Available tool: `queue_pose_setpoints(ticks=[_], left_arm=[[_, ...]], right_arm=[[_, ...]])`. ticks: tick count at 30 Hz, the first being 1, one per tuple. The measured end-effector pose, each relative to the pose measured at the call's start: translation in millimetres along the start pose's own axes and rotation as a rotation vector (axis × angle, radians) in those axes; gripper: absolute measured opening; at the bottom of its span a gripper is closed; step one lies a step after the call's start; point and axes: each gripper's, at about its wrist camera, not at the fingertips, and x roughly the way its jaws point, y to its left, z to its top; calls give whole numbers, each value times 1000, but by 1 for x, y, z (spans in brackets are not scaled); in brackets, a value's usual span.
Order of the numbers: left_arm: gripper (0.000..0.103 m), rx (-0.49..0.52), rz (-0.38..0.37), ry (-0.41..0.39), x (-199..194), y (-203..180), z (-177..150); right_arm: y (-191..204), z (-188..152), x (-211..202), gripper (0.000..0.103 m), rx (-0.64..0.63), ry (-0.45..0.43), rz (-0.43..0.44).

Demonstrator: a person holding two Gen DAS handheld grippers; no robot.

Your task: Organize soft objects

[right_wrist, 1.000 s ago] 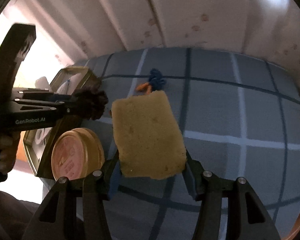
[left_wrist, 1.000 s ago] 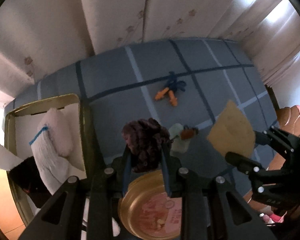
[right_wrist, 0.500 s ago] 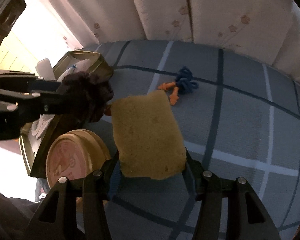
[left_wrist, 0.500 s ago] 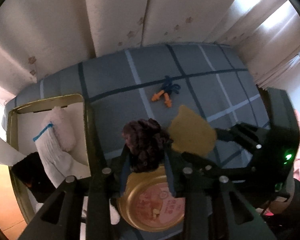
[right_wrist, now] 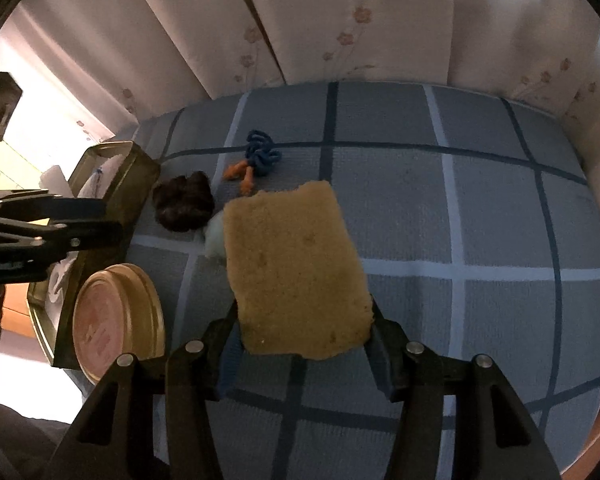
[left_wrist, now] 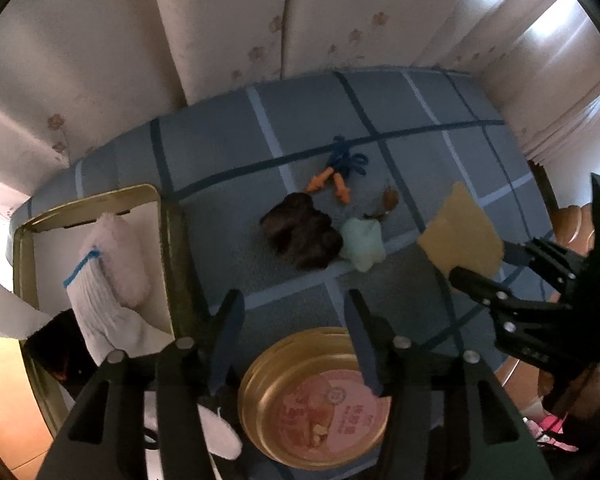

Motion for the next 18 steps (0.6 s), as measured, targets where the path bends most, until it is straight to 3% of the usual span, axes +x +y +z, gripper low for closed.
queue_pose_setpoints(ticks=[13, 15, 18], left_arm=[[52, 90, 74, 74, 54, -14, 24], [45, 84, 70, 81, 58, -11, 25], [26, 79, 53, 67, 55, -9, 28]], right_arm=[[-8, 0, -16, 56, 4, -19, -1], [-9, -1, -18, 56, 10, -22, -6], [-11, -2, -21, 56, 23, -30, -10]])
